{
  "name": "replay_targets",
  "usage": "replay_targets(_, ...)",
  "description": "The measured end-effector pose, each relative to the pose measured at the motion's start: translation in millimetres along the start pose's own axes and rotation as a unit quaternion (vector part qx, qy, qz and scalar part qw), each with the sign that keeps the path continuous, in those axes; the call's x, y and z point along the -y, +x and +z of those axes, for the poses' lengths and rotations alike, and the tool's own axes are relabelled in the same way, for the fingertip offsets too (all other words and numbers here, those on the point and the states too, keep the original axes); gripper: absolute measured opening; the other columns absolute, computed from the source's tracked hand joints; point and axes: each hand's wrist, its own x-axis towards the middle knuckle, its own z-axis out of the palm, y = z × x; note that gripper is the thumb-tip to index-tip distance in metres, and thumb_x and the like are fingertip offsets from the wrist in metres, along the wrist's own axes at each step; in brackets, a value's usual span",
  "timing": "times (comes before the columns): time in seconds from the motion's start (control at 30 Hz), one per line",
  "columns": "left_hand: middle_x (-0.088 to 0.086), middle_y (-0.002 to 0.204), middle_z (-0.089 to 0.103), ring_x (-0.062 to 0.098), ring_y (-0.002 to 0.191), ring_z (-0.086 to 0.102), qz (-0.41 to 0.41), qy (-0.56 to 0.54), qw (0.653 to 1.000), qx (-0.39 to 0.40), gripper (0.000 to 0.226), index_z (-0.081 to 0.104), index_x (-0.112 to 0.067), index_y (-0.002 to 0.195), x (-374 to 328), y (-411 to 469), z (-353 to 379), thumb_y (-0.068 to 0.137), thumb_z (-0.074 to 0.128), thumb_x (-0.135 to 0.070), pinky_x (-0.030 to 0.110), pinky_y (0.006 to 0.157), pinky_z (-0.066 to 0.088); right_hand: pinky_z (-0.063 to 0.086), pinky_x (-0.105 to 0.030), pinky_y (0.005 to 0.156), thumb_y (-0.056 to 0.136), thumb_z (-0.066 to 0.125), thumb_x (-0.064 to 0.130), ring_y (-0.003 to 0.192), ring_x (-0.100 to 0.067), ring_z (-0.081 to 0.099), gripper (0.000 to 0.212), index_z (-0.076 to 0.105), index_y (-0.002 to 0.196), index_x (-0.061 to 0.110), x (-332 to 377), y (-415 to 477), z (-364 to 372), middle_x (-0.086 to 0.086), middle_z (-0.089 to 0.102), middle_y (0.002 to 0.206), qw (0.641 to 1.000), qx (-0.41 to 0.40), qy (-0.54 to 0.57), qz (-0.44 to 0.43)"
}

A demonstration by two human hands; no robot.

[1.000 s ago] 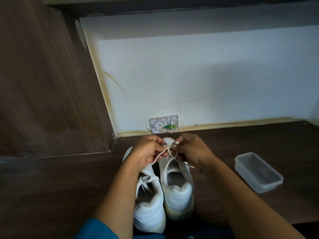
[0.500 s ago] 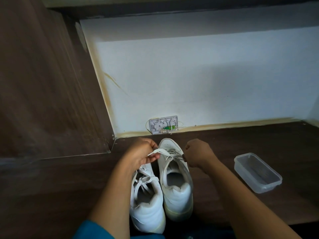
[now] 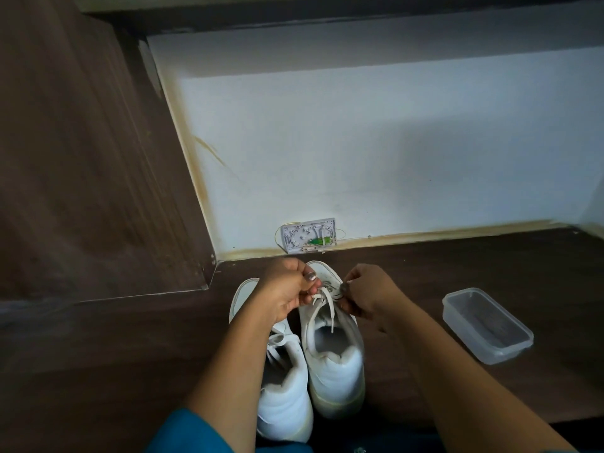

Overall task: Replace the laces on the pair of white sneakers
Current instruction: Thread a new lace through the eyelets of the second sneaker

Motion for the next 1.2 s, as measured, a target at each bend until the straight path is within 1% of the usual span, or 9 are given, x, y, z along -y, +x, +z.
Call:
replay_targets(0.1,0.008,0.058,0.057,0.009,0.043,0.047,0.015,0.077,0.996,-0.032,0.031,0.050,-0.007,0.071,-3.6,0.3,3.9,0.085,0.039,0.018,0.017,0.038,0.034,0.045,-0.029,0.052,0.084,0.042,-0.008,0.050,-0.023,0.052,0.025,0.052,0.070,0.009,-5.1,5.3,5.0,-0.013,0.056,0.062,0.997,-0.036,-0.065,-0.027)
replay_targets(0.3,0.009,0.056,0.056,0.010,0.040,0.046,0.020,0.090,0.995,-0.042,0.032,0.050,-0.007,0.069,-4.6,0.4,4.6,0.081,0.036,0.020,0.017,0.036,0.033,0.054,-0.043,0.083,0.079,0.045,-0.001,0.093,-0.036,0.065,0.024,0.049,0.066,0.018,-2.0,6.5,7.0,-0.018,0.069,0.092,0.984,-0.071,-0.152,-0.067)
replay_targets(0.5,0.009,0.058,0.056,0.012,0.045,0.047,0.022,0.100,0.994,-0.034,0.032,0.050,-0.007,0.070,-0.6,0.8,4.2,0.082,0.036,0.019,0.019,0.037,0.035,0.056,-0.044,0.081,0.081,0.045,0.000,0.089,-0.034,0.066,0.023,0.049,0.067,0.018,-4.5,4.9,6.5,-0.017,0.069,0.091,0.979,-0.063,-0.179,-0.068)
replay_targets(0.63,0.009,0.074,0.060,0.010,0.053,0.054,0.046,0.066,0.996,0.046,0.028,0.054,-0.009,0.079,1.1,-5.4,-6.9,0.084,0.048,0.017,0.019,0.047,0.046,0.052,-0.030,0.050,0.089,0.043,-0.005,0.050,-0.020,0.058,0.023,0.053,0.072,0.009,-1.2,0.3,-4.6,-0.013,0.061,0.068,0.997,-0.029,-0.052,-0.042)
replay_targets(0.77,0.004,0.103,0.062,0.004,0.059,0.050,0.125,0.211,0.958,0.149,0.050,0.065,-0.022,0.090,3.2,-5.7,-24.2,0.069,0.059,0.022,0.017,0.056,0.043,0.048,-0.023,0.044,0.091,0.043,-0.007,0.049,-0.017,0.055,0.021,0.053,0.081,0.009,-0.3,1.5,-16.8,-0.013,0.059,0.071,0.997,-0.038,0.058,-0.033)
replay_targets(0.83,0.002,0.094,0.065,-0.004,0.052,0.049,0.149,0.258,0.945,0.135,0.034,0.066,-0.022,0.081,4.6,-3.9,-24.7,0.074,0.067,0.010,0.014,0.051,0.040,0.053,-0.027,0.050,0.091,0.043,-0.007,0.051,-0.018,0.056,0.021,0.056,0.083,0.007,-2.2,3.8,-16.2,-0.014,0.060,0.072,0.997,-0.038,0.050,-0.036)
replay_targets(0.9,-0.003,0.075,0.059,0.001,0.058,0.049,0.157,0.256,0.949,0.096,0.021,0.062,-0.021,0.074,7.4,-1.0,-20.4,0.081,0.066,-0.001,0.018,0.051,0.042,0.055,-0.029,0.058,0.089,0.045,-0.010,0.057,-0.019,0.059,0.021,0.057,0.080,0.005,-2.9,4.2,-11.5,-0.015,0.060,0.074,0.997,-0.032,0.048,-0.046)
replay_targets(1.0,-0.003,0.068,0.053,0.009,0.063,0.046,0.175,0.279,0.943,0.047,0.023,0.057,-0.021,0.072,13.1,7.6,-14.1,0.086,0.061,-0.003,0.025,0.062,0.041,0.056,-0.023,0.057,0.088,0.048,-0.014,0.065,-0.019,0.060,0.023,0.057,0.077,0.004,-3.3,5.0,-4.8,-0.014,0.060,0.076,0.995,-0.011,0.077,-0.060)
replay_targets(1.2,-0.005,0.072,0.052,0.002,0.060,0.046,0.153,0.286,0.927,0.189,0.040,0.062,-0.024,0.080,3.4,-2.4,-21.2,0.073,0.058,0.016,0.016,0.054,0.039,0.057,-0.027,0.061,0.084,0.062,-0.001,0.057,-0.015,0.066,0.016,0.068,0.084,0.014,-8.7,9.2,-7.2,-0.008,0.070,0.079,0.972,-0.076,-0.180,-0.131)
